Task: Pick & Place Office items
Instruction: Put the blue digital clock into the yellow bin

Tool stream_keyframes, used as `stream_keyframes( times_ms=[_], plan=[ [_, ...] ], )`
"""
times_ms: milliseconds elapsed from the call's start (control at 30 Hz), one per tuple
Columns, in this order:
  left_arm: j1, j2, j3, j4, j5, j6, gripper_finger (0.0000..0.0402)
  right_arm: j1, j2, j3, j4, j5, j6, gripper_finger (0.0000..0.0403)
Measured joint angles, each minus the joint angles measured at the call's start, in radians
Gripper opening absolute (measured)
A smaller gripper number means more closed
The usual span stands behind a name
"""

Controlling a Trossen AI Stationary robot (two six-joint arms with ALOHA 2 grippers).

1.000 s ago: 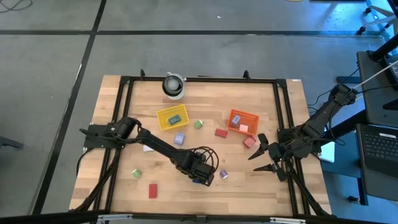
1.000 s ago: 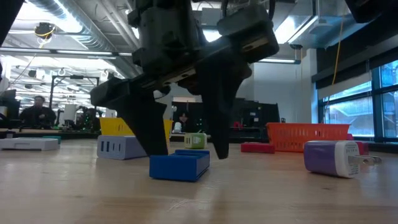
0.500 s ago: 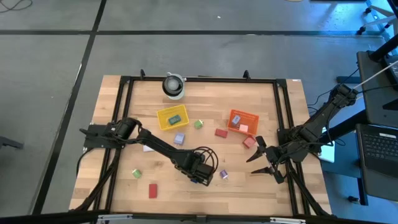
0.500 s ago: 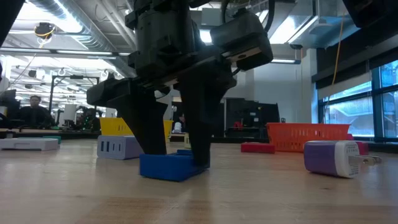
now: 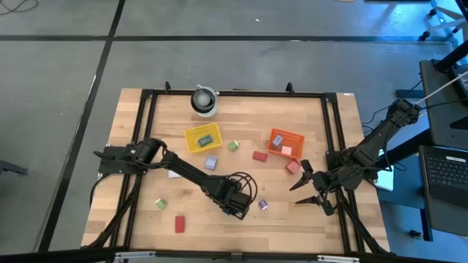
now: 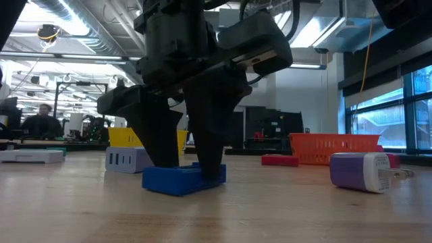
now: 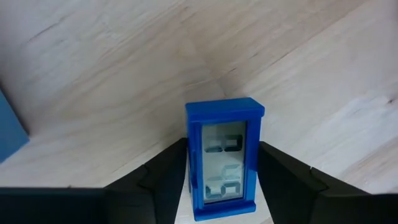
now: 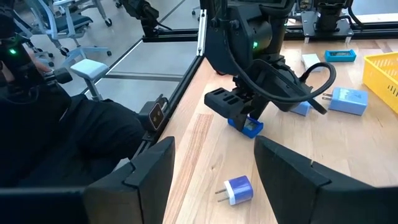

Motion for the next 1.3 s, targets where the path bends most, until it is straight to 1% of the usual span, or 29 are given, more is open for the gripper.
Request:
stream_keyframes(
  times_ms=[267, 500, 633, 733, 833, 933, 1100, 1300],
  plan=[
    [0.000, -0.004, 0.000, -0.004, -0.014, 0.073, 0.0155, 0.000, 0.000, 0.000, 0.000, 0.000, -0.007, 0.0222],
    [0.000, -0.004, 0.003, -0.006, -0.025, 0.149, 0.0152, 0.000, 0.000, 0.000, 0.000, 0.008, -0.034, 0.0222],
    [0.002, 0.001, 0.040, -0.025, -0.043, 0.209, 0.0151, 0.000, 0.000, 0.000, 0.000, 0.024, -0.037, 0.0222],
    [0.008, 0.009, 0.100, -0.072, -0.119, 0.263, 0.0151, 0.000, 0.000, 0.000, 0.001, 0.025, -0.034, 0.0222],
    [0.022, 0.015, 0.171, -0.139, -0.248, 0.322, 0.0147, 0.000, 0.000, 0.000, 0.013, 0.033, -0.034, 0.0222],
    [0.025, -0.008, 0.235, -0.193, -0.371, 0.387, 0.0141, 0.000, 0.000, 0.000, 0.029, 0.034, -0.047, 0.0222],
    [0.023, -0.104, 0.241, -0.207, -0.501, 0.444, 0.0138, 0.000, 0.000, 0.000, 0.045, 0.035, -0.052, 0.0222],
    [0.022, -0.212, 0.243, -0.273, -0.607, 0.475, 0.0139, 0.000, 0.000, 0.000, 0.045, 0.035, -0.052, 0.0222]
  ],
)
